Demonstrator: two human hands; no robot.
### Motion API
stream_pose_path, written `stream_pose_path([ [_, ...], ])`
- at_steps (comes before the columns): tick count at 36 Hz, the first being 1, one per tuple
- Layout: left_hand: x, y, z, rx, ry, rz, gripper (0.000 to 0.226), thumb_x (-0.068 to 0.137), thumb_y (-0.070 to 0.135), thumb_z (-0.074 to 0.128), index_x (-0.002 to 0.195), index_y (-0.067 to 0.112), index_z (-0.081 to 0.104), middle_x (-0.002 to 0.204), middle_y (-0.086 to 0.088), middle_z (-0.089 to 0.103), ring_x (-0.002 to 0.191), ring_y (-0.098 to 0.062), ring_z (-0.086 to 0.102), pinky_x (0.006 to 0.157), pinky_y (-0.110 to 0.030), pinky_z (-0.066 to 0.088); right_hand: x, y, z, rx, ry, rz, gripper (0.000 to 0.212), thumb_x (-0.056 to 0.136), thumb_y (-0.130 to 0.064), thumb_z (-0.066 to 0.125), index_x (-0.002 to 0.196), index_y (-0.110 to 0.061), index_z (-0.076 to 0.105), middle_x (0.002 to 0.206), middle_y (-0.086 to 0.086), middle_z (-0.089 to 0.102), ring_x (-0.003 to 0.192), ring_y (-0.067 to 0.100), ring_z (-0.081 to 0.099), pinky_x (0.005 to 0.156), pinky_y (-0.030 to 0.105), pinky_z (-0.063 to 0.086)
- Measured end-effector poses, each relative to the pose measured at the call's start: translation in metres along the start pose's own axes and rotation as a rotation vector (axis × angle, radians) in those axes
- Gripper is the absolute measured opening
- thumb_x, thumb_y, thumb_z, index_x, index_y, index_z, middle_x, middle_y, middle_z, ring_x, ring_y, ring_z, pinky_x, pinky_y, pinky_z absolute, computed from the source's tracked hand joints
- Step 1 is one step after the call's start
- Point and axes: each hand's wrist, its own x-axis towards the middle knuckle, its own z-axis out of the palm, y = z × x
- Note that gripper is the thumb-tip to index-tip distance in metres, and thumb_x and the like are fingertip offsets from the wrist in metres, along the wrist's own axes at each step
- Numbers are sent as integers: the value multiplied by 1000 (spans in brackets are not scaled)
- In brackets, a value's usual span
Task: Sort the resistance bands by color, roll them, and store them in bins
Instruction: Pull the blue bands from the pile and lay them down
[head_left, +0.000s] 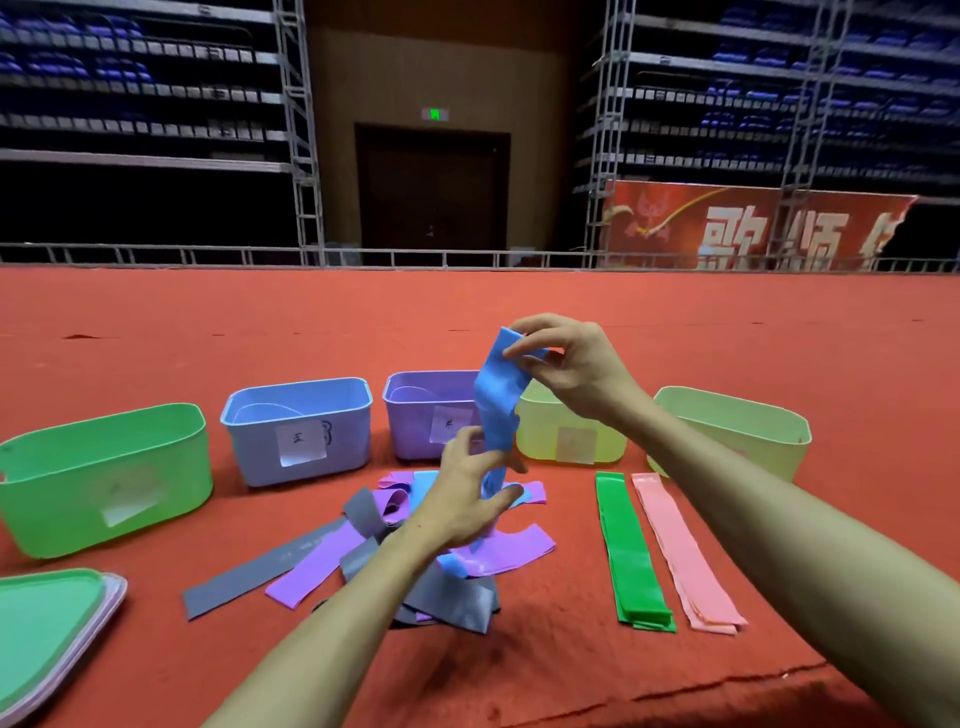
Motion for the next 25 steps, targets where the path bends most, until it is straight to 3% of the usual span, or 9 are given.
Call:
stream_pose_path([
  [5, 3, 15, -9, -86, -1, 59, 14, 74, 40, 62, 83, 39, 72, 136, 1, 25, 138, -11, 22, 114, -27, 23, 1, -6, -14, 86, 2, 57, 20, 83, 10, 64, 90, -5, 75, 95, 5, 67, 85, 12, 62, 69, 21, 51],
  [8, 5, 29, -18, -149, 20, 89, 12, 70, 45, 61, 74, 39, 71, 138, 1, 30, 137, -2, 25, 108, -14, 25, 0, -7, -22, 82, 3, 73, 24, 82, 12, 64, 89, -9, 75, 92, 0, 66, 84, 7, 61, 65, 23, 50],
  [11, 10, 44, -25, -224, 67, 132, 15, 78, 27, 63, 90, 36, 67, 133, -3, 40, 130, -1, 36, 105, -12, 30, -3, -7, -25, 69, -13, 63, 24, 80, 13, 65, 88, -7, 75, 90, 0, 66, 84, 3, 62, 67, 30, 52],
  [13, 16, 54, -28, -255, 107, 173, 26, 81, 20, 60, 103, 34, 62, 126, -3, 46, 122, -3, 45, 104, -19, 36, -6, -9, -23, 62, -35, 49, 23, 79, 13, 65, 87, -5, 76, 89, 0, 66, 82, -3, 62, 65, 23, 51],
  [15, 20, 62, -29, -254, 138, 202, 32, 81, 14, 58, 108, 32, 59, 114, 2, 51, 105, -1, 52, 90, -19, 44, -9, -10, -20, 74, -41, 54, 21, 78, 14, 65, 86, -3, 75, 88, 0, 66, 80, -7, 62, 63, 15, 48],
  [18, 25, 64, -28, -252, 187, 167, 36, 79, 4, 55, 104, 30, 58, 104, 11, 60, 91, -8, 58, 77, -25, 48, -15, -13, -19, 126, -35, 78, 27, 75, 18, 64, 86, -5, 75, 88, 0, 66, 80, -6, 62, 65, 11, 46],
  [21, 26, 61, -29, -299, 226, 90, 36, 79, 3, 52, 95, 35, 54, 99, 10, 63, 86, -24, 64, 76, -31, 52, -22, -13, -20, 235, -19, 119, 26, 77, 12, 68, 89, -11, 74, 94, 3, 68, 87, 6, 65, 76, 23, 54],
  [23, 25, 59, -31, -288, 241, 87, 42, 82, -4, 55, 94, 36, 53, 98, 14, 63, 89, -22, 65, 79, -28, 53, -28, -12, -19, 258, -44, 130, 22, 79, 6, 71, 89, -13, 75, 91, -1, 69, 86, 12, 64, 79, 29, 54],
  [25, 25, 58, -32, -272, 225, 79, 42, 83, -10, 55, 96, 30, 54, 98, 15, 62, 92, -17, 65, 81, -25, 53, -33, -10, -17, 253, -79, 138, 19, 80, 4, 71, 90, -12, 75, 82, -12, 69, 80, 9, 62, 76, 23, 50],
])
